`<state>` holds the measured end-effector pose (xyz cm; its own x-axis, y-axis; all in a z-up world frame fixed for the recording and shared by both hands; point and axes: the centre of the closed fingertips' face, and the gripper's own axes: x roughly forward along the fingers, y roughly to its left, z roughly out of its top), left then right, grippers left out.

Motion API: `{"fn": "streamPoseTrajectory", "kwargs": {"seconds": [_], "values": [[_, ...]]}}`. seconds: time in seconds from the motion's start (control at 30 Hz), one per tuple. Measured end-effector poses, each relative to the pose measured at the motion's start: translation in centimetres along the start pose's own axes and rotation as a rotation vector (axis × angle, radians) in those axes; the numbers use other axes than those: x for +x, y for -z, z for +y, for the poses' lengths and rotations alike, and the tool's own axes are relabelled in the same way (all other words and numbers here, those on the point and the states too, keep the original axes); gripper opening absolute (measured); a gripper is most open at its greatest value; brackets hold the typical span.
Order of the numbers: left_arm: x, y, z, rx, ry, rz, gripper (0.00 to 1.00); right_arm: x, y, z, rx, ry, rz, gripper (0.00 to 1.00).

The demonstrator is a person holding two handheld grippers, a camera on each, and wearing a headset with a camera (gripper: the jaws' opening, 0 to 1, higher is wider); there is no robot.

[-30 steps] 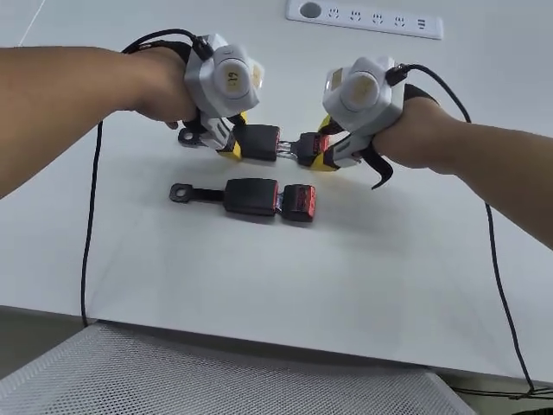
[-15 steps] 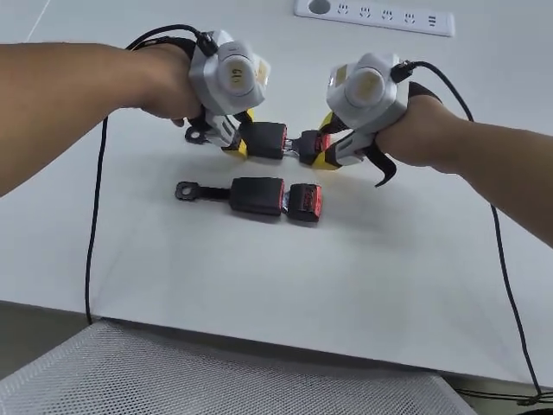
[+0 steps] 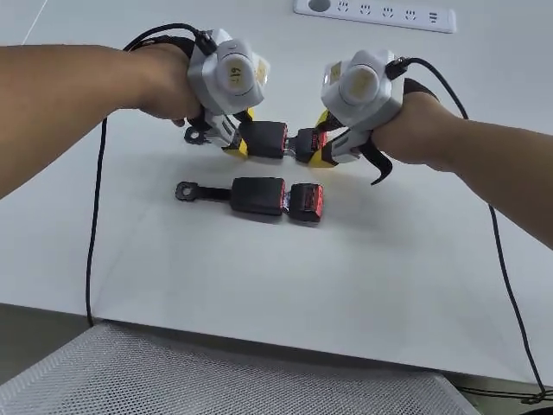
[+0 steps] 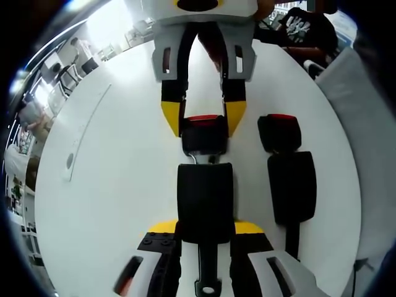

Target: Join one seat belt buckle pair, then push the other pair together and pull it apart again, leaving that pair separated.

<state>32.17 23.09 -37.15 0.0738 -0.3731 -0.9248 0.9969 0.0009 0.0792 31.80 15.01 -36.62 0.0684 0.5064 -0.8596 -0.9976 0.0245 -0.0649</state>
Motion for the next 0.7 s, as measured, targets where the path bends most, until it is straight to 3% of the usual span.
{"fn": "streamPoseTrajectory", "kwargs": {"seconds": [0.13, 0.7], "values": [[0.07, -0.02, 0.03, -0.005, -0.003, 0.003, 0.30, 0.39, -0.67, 0.16, 0.007, 0.007, 0.000, 0.31], [-0.11, -0.16, -0.23, -0.019, -0.008, 0.018, 0.30, 0.29, -0.44, 0.10, 0.012, 0.011, -0.002, 0.31]]}}
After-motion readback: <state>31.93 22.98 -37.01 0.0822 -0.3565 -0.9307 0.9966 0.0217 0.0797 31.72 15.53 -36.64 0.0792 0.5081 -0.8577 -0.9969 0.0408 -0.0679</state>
